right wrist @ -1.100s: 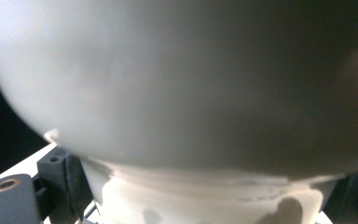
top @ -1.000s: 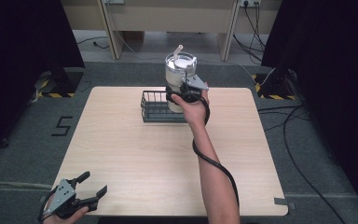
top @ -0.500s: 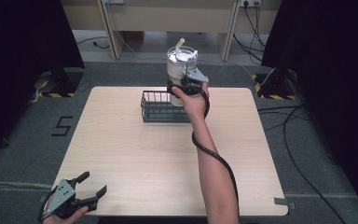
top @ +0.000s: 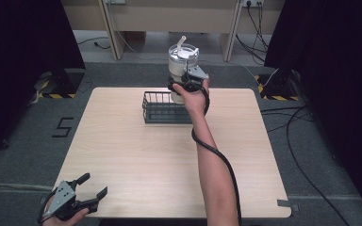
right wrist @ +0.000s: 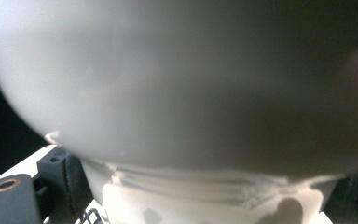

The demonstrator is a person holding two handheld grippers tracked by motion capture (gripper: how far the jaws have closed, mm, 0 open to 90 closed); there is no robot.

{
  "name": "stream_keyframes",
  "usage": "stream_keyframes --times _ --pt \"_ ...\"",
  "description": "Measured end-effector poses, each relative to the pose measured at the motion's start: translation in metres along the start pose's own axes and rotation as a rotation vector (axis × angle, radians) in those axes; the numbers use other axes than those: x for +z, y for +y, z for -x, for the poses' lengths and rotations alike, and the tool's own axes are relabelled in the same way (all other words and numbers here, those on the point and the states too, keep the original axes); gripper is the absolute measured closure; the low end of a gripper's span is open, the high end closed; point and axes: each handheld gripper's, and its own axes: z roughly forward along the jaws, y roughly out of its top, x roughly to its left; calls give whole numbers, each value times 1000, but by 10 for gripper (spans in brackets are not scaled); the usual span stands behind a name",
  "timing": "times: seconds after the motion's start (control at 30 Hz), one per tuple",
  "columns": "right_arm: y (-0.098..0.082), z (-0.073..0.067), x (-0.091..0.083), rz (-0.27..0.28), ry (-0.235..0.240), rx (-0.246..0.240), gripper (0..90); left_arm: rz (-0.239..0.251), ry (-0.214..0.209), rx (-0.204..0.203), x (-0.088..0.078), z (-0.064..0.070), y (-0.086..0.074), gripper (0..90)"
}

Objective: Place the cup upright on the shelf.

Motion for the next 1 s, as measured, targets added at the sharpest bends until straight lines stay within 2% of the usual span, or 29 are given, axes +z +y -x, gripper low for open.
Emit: stream_keyframes --times 0.2,0.3,0.57,1.0 --pt "-7 -1 7 -13 -6 -7 102 0 -1 1 0 0 0 143" --pt "-10 -1 12 -22 -5 18 102 0 -1 1 0 0 0 143" --pt "-18 -2 21 -38 -15 7 102 1 -1 -1 0 0 0 143" --pt "-35 -3 34 -70 -22 15 102 0 -2 0 -2 0 0 143"
